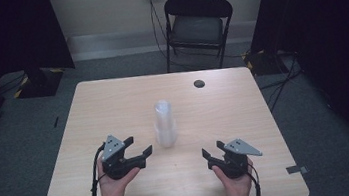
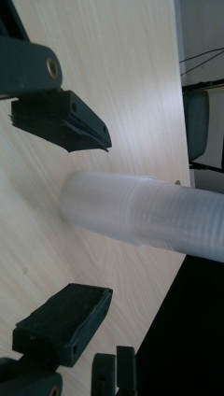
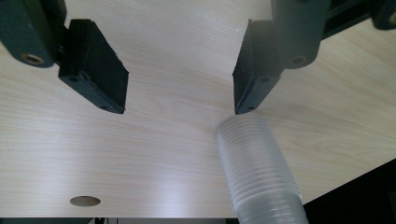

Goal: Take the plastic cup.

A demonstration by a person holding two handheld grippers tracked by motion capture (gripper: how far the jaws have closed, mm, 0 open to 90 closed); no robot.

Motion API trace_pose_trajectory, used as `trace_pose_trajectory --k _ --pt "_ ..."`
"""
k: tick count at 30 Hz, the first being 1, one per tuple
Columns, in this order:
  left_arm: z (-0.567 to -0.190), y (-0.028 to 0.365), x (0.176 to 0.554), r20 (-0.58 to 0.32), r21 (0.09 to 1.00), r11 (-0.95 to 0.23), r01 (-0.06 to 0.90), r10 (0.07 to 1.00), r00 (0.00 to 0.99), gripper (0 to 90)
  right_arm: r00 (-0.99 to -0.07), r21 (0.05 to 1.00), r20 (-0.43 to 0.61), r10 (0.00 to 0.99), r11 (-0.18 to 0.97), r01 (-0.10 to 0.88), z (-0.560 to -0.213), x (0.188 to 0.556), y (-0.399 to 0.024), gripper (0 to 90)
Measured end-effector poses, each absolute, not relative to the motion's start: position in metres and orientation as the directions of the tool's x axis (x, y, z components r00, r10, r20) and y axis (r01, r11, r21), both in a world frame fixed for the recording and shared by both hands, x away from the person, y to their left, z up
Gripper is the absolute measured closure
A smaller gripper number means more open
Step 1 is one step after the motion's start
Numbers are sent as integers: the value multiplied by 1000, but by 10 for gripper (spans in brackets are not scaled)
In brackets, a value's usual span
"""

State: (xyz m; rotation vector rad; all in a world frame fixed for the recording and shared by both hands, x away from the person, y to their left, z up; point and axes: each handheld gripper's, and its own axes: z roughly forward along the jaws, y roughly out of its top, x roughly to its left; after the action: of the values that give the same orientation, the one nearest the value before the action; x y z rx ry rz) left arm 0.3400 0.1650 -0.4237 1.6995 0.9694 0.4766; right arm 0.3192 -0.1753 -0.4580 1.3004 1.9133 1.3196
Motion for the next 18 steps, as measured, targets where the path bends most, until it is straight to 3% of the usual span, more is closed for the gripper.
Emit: trace_pose_trajectory --k 18 --pt "-394 141 377 -107 934 -141 329 767 633 218 -455 900 127 882 91 427 -456 320 -172 359"
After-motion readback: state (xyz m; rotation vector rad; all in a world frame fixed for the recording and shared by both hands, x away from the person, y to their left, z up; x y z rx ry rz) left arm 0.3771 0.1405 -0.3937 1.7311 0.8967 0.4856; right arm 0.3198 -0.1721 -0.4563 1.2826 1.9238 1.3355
